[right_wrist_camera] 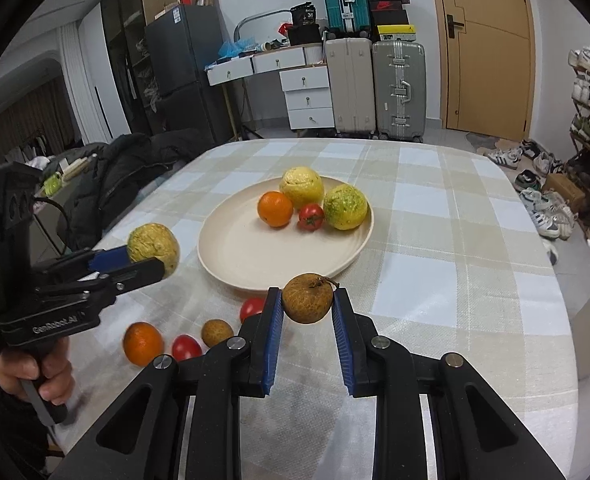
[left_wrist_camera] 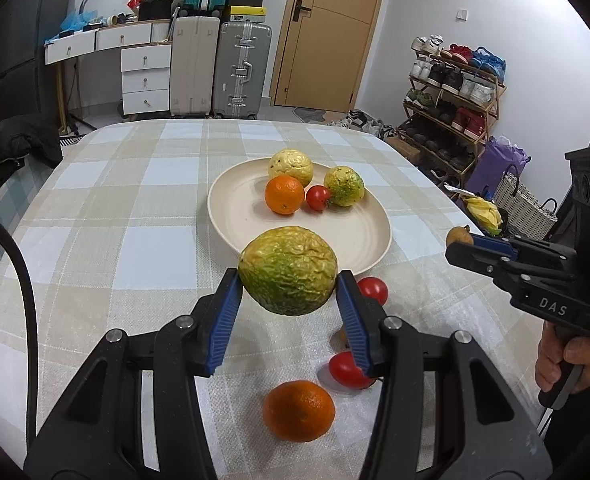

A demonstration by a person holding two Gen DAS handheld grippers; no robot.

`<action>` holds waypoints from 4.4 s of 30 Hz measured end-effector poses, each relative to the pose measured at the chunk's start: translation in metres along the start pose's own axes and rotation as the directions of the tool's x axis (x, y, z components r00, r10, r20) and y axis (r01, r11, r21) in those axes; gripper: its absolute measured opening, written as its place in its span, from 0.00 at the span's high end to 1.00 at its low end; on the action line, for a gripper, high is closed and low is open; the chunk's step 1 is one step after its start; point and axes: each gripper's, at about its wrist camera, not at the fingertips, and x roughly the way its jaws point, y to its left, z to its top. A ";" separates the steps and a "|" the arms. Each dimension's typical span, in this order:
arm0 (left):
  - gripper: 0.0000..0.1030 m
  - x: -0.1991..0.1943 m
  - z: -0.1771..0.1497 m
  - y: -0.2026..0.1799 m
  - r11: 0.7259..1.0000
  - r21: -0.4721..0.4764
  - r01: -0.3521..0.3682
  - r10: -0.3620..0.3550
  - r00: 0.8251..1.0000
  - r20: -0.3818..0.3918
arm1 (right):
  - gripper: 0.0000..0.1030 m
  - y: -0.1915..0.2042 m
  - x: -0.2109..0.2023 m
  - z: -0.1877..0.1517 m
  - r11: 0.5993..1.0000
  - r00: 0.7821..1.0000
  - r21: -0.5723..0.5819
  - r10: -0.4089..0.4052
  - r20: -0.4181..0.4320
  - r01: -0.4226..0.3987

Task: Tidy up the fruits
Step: 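Carry the green citrus and brown fruit to the cream plate and release both, then withdraw both tools from the plate toward the remaining fruits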

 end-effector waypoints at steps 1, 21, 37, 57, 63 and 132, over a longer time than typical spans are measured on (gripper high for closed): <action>0.56 0.002 0.002 -0.001 1.000 -0.001 -0.001 0.001 1.000 0.000 | 0.75 0.000 -0.001 0.001 1.000 1.000 0.002 -0.002 0.003 0.002; 0.55 0.034 0.024 -0.001 1.000 0.000 -0.026 0.026 1.000 -0.009 | 0.75 0.006 0.016 0.020 0.999 0.999 -0.036 -0.034 0.004 0.034; 0.55 0.060 0.031 -0.007 0.999 0.020 -0.046 0.046 0.998 -0.032 | 0.75 0.005 0.039 0.031 1.000 1.000 -0.008 -0.018 -0.009 0.018; 0.55 0.090 0.030 -0.015 0.996 0.044 -0.079 0.083 0.992 -0.097 | 0.75 0.007 0.074 0.031 1.000 0.998 0.014 -0.009 -0.056 0.010; 0.55 0.096 0.028 -0.018 0.996 0.050 -0.081 0.086 0.989 -0.120 | 0.75 0.005 0.081 0.031 1.000 0.997 0.015 -0.015 -0.074 0.016; 0.00 -0.012 -0.043 0.003 0.989 0.103 -0.103 0.114 0.987 -0.111 | 0.00 0.053 0.046 -0.032 0.992 0.979 -0.122 -0.013 -0.205 -0.013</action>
